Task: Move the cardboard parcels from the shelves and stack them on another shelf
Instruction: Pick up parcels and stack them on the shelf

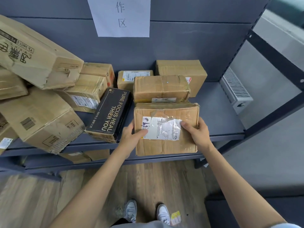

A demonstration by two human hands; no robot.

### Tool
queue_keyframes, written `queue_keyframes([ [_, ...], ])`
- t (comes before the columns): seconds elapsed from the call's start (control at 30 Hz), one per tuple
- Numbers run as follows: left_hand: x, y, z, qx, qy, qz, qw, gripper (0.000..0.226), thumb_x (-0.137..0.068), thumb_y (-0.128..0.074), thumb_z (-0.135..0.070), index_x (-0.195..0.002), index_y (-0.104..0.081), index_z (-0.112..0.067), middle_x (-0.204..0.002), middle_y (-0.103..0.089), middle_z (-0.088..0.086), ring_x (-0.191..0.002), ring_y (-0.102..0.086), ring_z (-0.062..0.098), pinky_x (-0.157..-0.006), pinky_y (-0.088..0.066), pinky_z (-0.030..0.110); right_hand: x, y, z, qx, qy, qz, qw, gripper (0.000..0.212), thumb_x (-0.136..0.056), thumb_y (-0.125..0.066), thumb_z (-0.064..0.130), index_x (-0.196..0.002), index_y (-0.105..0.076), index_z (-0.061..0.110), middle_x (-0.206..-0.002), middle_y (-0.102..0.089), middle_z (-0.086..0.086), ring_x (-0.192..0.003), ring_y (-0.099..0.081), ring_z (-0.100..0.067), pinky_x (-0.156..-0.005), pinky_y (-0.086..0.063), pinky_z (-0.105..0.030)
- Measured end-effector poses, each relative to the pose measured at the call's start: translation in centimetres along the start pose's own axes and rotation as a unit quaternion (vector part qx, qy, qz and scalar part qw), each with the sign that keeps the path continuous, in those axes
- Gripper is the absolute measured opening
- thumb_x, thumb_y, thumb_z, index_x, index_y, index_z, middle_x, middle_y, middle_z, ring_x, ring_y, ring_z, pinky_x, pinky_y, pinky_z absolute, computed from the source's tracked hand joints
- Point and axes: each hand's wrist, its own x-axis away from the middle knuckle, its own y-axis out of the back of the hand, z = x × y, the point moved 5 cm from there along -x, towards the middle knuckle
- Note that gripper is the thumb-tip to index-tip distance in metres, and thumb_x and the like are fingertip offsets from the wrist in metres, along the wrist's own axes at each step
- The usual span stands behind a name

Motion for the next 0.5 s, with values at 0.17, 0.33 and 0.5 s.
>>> queue_keyframes([
  [0.17, 0.6, -0.2, 0.2, 0.032, 0.022, -0.01, 0.999, 0.061, -0.081, -0.069, -0.029, -0.136, -0.042, -0.034, -0.124, -0.059, -0.007, -0.116, -0.054, 0.017, -0.102, -0.042, 0.043, 0.5, -0.6, -1.0, -0.012, -0.045, 0.037, 0.998, 0.042, -0.074, -0.078, 0.039, -0.107, -0.053, 0.029, -0.113, -0.065, 0.001, -0.103, -0.064, -0.021, -0.093, -0.052, -0.046],
  [0.33, 1.2, 0.2, 0.0, 0.023, 0.015, -0.008, 1.0, 0.051, -0.088, -0.065, -0.022, -0.135, -0.046, -0.03, -0.113, -0.063, -0.011, -0.108, -0.057, 0.013, -0.096, -0.045, 0.036, 0.8, -0.7, -0.7, 0.029, -0.06, 0.062, 0.996, 0.059, -0.069, -0.076, 0.053, -0.115, -0.054, 0.024, -0.115, -0.066, 0.0, -0.103, -0.064, -0.024, -0.094, -0.051, -0.05],
  [0.5, 2.5, 1.5, -0.4, 0.063, 0.016, -0.025, 0.998, 0.042, -0.089, -0.064, -0.024, -0.128, -0.05, -0.029, -0.11, -0.063, -0.01, -0.104, -0.059, 0.012, -0.09, -0.048, 0.033, 0.7, -1.3, 1.4, 0.015, -0.028, 0.092, 0.995, 0.046, -0.081, -0.071, 0.039, -0.121, -0.056, 0.021, -0.113, -0.067, 0.0, -0.1, -0.065, -0.019, -0.093, -0.052, -0.042],
])
